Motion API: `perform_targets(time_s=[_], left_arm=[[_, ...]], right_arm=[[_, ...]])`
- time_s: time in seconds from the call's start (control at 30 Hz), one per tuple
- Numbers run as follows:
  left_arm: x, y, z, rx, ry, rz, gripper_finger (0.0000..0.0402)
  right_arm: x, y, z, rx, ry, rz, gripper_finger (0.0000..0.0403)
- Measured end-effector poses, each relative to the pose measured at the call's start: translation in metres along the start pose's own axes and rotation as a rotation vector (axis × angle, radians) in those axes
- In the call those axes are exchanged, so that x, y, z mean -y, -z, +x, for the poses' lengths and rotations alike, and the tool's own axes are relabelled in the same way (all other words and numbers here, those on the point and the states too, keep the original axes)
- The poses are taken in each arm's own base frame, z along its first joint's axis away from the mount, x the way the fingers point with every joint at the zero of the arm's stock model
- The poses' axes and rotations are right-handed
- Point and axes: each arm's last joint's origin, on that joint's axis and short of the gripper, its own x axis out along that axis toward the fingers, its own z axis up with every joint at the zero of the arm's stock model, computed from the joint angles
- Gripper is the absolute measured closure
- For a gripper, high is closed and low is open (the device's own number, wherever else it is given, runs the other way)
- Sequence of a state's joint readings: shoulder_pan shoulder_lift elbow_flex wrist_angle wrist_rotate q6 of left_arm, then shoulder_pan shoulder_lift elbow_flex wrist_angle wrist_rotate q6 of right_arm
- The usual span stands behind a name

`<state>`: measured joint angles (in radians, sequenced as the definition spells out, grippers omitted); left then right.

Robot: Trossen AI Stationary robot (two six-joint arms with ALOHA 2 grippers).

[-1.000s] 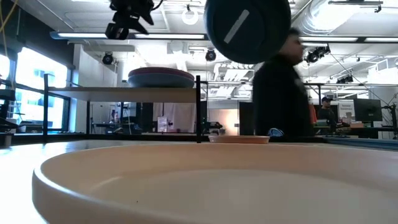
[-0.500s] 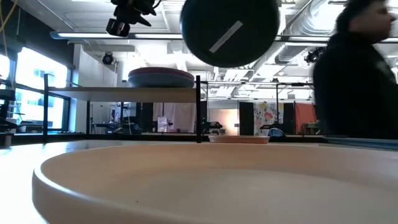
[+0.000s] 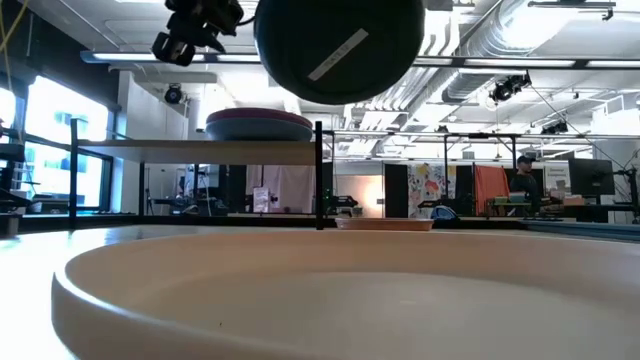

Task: Place and stack plates onto a shelf
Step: Stack the dark green plate on top of the light pink plate on the shelf

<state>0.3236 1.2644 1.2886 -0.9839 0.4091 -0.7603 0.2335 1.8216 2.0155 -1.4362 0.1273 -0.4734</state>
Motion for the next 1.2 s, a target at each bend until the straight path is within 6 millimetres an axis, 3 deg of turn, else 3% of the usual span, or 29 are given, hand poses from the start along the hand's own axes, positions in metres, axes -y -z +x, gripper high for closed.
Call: perform_targets(time_s=[0.6,0.9,1.2], left_arm=[[0.012,0.007,0.011,0.054,-0.017,-0.010,0.0296],[0.016,-0.005,0.039,0.014,0.001,0.015,0.0296],[0.017,-0.010,0.051,0.004,0.012,0.020,0.0296]], right_arm=[[0.001,-0.005,0.000,0.046,0.024,-0.022,0.0403],[0.002,-0.005,0.000,0.036,0.040,-0.021,0.0403],[0.002,-0.004,0.000,0.033,0.037,-0.021,0.0403]])
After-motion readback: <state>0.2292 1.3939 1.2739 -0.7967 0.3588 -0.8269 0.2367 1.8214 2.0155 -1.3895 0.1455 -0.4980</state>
